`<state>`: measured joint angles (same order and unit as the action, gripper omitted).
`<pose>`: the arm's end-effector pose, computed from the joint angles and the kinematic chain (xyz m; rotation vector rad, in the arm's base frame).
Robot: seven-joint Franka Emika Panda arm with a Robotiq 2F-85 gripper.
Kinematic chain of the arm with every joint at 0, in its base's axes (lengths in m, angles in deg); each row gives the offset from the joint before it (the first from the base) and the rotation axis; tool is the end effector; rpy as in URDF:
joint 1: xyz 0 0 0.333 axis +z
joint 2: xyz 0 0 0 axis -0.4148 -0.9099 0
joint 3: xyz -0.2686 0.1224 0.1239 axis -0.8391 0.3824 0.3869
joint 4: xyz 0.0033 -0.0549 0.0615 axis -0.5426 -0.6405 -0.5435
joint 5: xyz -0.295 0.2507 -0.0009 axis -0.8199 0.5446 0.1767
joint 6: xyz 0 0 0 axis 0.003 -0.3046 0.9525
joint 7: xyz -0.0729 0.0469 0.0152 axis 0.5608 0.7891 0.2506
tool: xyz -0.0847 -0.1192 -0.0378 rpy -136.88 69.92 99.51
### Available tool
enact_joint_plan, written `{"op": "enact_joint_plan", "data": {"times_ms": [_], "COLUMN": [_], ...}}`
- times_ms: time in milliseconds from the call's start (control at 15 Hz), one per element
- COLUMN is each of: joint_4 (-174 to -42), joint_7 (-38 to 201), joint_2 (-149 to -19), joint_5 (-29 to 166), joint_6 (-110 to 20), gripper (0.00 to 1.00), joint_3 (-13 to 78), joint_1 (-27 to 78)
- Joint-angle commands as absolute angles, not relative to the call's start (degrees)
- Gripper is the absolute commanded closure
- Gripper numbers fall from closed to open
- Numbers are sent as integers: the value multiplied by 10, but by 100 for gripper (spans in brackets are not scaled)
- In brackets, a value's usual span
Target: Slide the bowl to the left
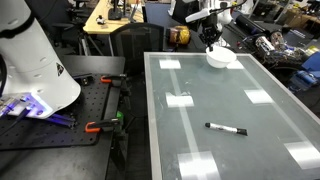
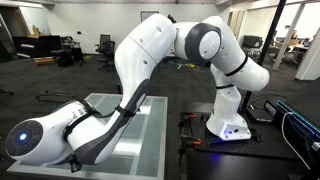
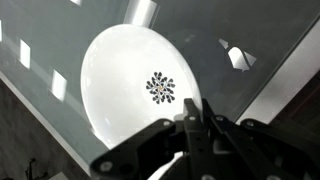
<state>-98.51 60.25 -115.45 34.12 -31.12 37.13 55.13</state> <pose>0.6242 0.3219 0.1436 2.5312 0.6209 0.1101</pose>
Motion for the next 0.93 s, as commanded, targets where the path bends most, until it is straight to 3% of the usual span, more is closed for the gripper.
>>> {"op": "enact_joint_plan", "data": {"times_ms": [0,133,200,267,467,667,867], "joint_4": [-960,-959,-958,-957,-953,-955,-957], "joint_7": [627,627,628,628,628,627,628], "joint_2": [-1160,-1162,-1162,-1162,-1162,-1158,-1153], "joint_5": [353,353,353,353,352,350,351], "joint_6": [-282,-282,-281,-280,-278,-277,-274], "gripper": [92,88,79,79,64,36,17], "joint_3": [375,375,375,375,374,374,375], "joint_1": [553,553,553,553,554,555,557]}}
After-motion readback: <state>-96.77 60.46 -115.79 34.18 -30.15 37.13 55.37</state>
